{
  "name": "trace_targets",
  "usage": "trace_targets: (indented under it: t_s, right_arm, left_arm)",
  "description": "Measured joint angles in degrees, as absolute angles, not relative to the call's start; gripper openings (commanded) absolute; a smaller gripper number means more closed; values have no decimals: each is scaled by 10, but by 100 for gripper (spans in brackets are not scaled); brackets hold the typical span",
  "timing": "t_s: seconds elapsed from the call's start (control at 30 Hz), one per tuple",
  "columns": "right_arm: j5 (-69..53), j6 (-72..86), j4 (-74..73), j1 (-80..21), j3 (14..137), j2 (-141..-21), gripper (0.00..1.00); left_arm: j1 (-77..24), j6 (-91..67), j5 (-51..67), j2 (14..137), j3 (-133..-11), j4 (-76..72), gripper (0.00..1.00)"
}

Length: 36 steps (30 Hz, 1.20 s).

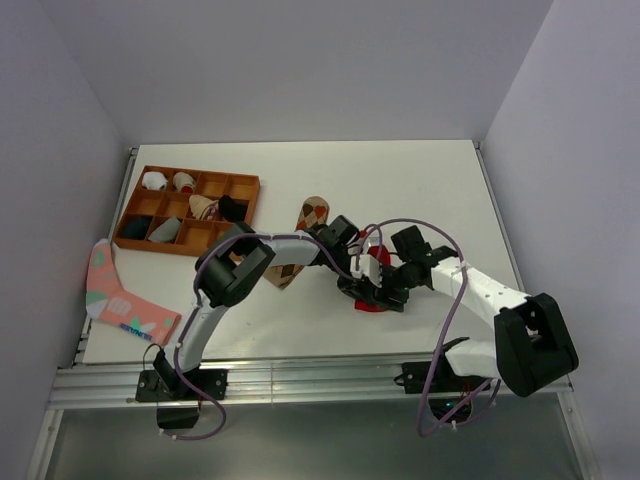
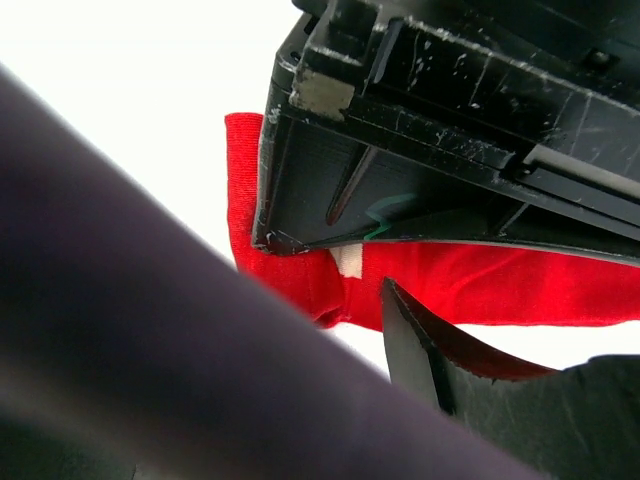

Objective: Roll the socks
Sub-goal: Roll the sock at the center of the board.

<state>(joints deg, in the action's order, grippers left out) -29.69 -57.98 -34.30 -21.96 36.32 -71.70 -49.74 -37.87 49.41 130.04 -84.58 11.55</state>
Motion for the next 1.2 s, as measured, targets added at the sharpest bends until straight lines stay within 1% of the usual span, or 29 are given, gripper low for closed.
trace_targets:
  t_s: [0.4, 0.57, 0.6, 0.63, 0.7, 0.77, 0.83, 0.93, 1.1, 1.2]
  right_arm:
    - [-270, -582, -338, -241, 363, -736, 62]
    - [-261, -580, -333, -250, 363, -743, 50]
    - [-260, -578, -333, -251, 363, -745, 42]
    - [-259, -577, -331, -252, 363, -747, 36]
    - [-257, -575, -330, -253, 363, -750, 28]
    - [-255, -573, -328, -253, 363, -754, 23]
    - [-255, -572, -326, -254, 363, -754, 20]
    - [-255, -568, -323, -255, 363, -754, 19]
    - [-258, -564, -313, -255, 364, -757, 17]
    - [-260, -564, -311, -252, 371, -768, 17]
  left_arm:
    - [-490, -399, 531, 1321, -858, 116, 0]
    - [-488, -415, 537, 1322, -853, 103, 0]
    - [-487, -420, 539, 1322, -849, 96, 1]
    - [-486, -430, 541, 1322, -844, 85, 6]
    - [-484, -449, 547, 1320, -831, 62, 5]
    - [-482, -472, 548, 1316, -815, 35, 6]
    - [-481, -498, 544, 1308, -790, -3, 7]
    - [-479, -535, 532, 1294, -757, -50, 9]
    - [-479, -584, 493, 1268, -710, -104, 9]
    - [-479, -609, 463, 1251, -687, -122, 7]
